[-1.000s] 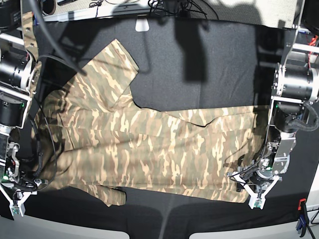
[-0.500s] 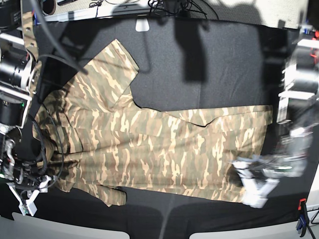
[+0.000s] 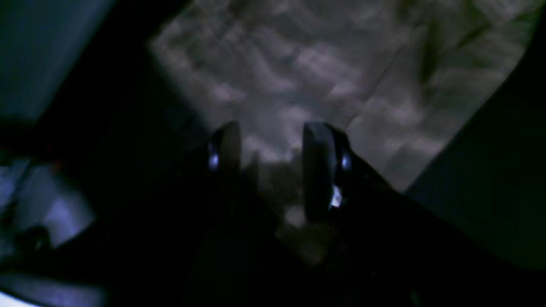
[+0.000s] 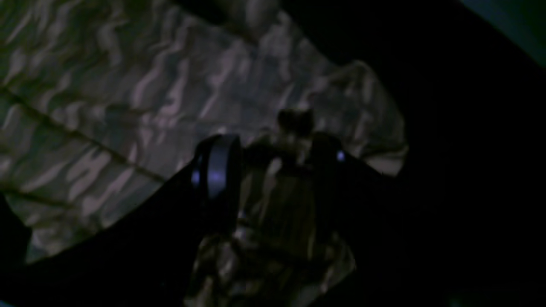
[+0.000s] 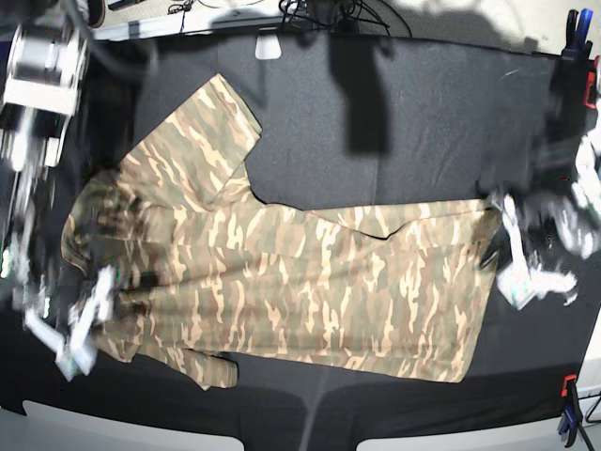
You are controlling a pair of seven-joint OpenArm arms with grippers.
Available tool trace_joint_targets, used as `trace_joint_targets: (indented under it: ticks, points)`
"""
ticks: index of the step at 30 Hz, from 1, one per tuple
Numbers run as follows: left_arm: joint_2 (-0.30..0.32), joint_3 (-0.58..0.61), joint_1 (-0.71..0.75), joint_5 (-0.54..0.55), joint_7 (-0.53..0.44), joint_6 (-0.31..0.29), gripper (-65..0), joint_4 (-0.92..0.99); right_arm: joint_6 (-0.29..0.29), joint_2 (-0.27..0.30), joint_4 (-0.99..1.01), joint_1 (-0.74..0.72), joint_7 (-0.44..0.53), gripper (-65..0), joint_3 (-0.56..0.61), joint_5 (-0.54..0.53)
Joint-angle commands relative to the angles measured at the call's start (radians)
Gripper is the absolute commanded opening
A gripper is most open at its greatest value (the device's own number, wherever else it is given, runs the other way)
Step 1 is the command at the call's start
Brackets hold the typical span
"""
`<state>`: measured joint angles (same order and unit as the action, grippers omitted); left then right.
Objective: Layout the t-shirt on the table in an organized manner, then fold the t-shirt properly
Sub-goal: 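Release the shirt and raise both grippers, then grasp the shirt's shoulder with the right gripper and hem with the left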
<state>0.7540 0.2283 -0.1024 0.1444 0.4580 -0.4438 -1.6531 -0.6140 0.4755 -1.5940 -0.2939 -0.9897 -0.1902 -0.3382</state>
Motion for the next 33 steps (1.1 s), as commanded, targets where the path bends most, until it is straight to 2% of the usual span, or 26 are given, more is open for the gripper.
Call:
trace_joint_targets:
  ticks: [1,3,6,9,11,14,19,23,26,33]
  points:
    - [0.017,-0.011,0.010,-0.048,-0.013,0.042,-43.5,-0.039,-0.003,0.013,-0.063,0.016,0.019,-38.7,-0.022,-0.010]
    - [0.017,-0.011,0.066,-0.120,-0.014,0.088,-43.5,-0.067,-0.003,-0.003,-0.164,0.108,0.018,-38.7,-0.056,-0.010]
    - [0.017,-0.011,0.140,-0.201,-0.022,0.089,-43.5,-0.066,-0.004,-0.047,-0.301,0.242,0.019,-38.7,-0.119,-0.010]
    - [0.017,-0.011,0.206,-0.309,-0.113,0.098,-43.5,-0.063,-0.005,-0.108,-0.417,0.349,0.021,-38.7,-0.186,-0.010]
    - [0.016,-0.010,0.228,-0.354,-0.197,0.132,-43.5,-0.055,-0.008,-0.146,-0.471,0.397,0.023,-38.7,-0.221,-0.010]
    - [0.014,-0.010,0.218,-0.361,-0.220,0.169,-43.5,-0.027,-0.024,-0.183,-0.520,0.435,0.024,-38.7,-0.252,-0.010]
    - [0.013,-0.010,0.200,-0.362,-0.228,0.167,-43.5,0.084,-0.026,-0.187,-0.531,0.446,0.029,-38.7,-0.255,-0.014]
    - [0.011,-0.010,0.199,-0.411,-0.300,0.168,-43.5,0.161,-0.026,-0.187,-0.531,0.446,0.042,-38.7,-0.255,-0.014]
    - [0.011,-0.010,0.199,-0.459,-0.346,0.168,-43.5,0.176,-0.026,-0.187,-0.531,0.444,0.044,-38.7,-0.254,-0.014]
    - [0.008,-0.010,0.166,-0.458,-0.384,0.168,-43.5,0.192,-0.026,-0.187,-0.531,0.444,0.047,-38.7,-0.254,-0.014]
